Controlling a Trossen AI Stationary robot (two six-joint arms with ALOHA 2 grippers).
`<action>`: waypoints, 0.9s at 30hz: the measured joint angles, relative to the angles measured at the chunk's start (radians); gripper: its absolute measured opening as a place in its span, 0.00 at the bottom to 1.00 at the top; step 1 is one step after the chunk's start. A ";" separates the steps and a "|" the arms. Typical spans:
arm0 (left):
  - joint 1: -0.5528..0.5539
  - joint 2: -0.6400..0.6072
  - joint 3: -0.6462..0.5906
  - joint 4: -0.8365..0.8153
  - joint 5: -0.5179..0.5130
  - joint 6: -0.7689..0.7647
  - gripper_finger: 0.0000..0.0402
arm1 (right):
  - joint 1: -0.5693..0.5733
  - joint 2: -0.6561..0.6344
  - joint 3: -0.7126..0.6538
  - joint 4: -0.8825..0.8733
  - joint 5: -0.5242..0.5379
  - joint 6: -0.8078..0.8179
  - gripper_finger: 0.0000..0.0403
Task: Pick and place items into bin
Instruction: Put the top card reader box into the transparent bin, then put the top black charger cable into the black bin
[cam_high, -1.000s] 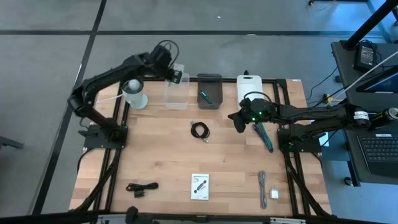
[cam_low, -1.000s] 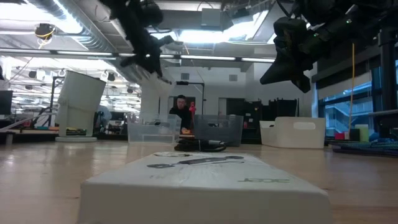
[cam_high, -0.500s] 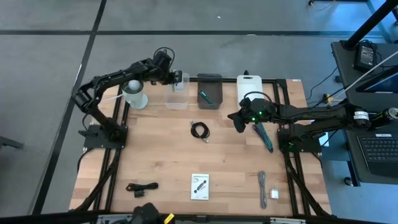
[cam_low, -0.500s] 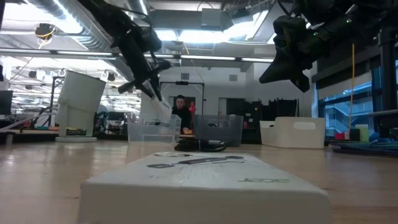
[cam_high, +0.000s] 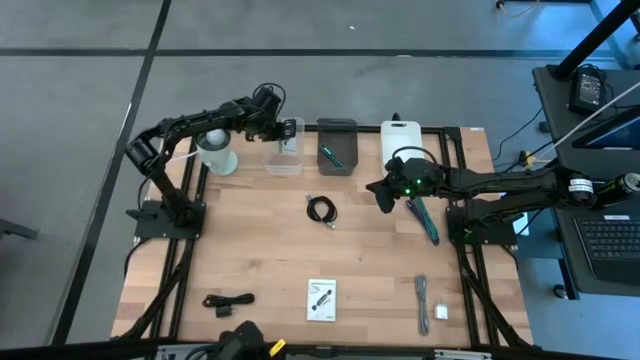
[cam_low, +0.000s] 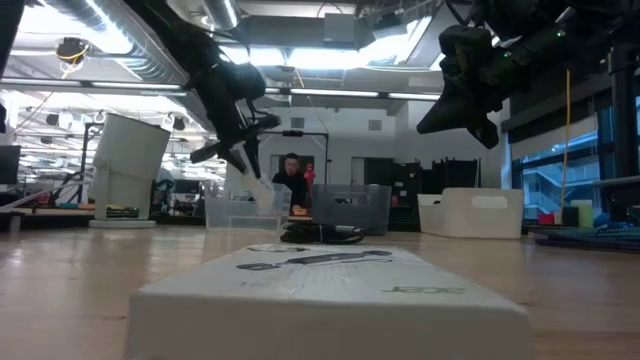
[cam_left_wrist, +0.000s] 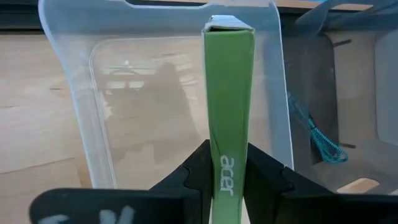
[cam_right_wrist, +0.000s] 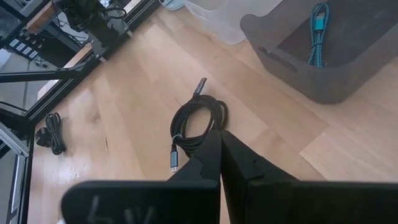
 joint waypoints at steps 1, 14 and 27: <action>0.000 0.002 0.000 0.000 0.000 0.000 0.16 | 0.000 0.000 0.000 0.000 0.000 0.000 0.01; 0.002 0.003 0.000 -0.001 0.013 0.002 0.26 | 0.000 0.000 0.000 0.000 0.000 -0.013 0.01; 0.010 0.003 0.016 0.002 0.000 0.020 0.34 | 0.000 0.000 0.000 0.006 -0.001 -0.018 0.01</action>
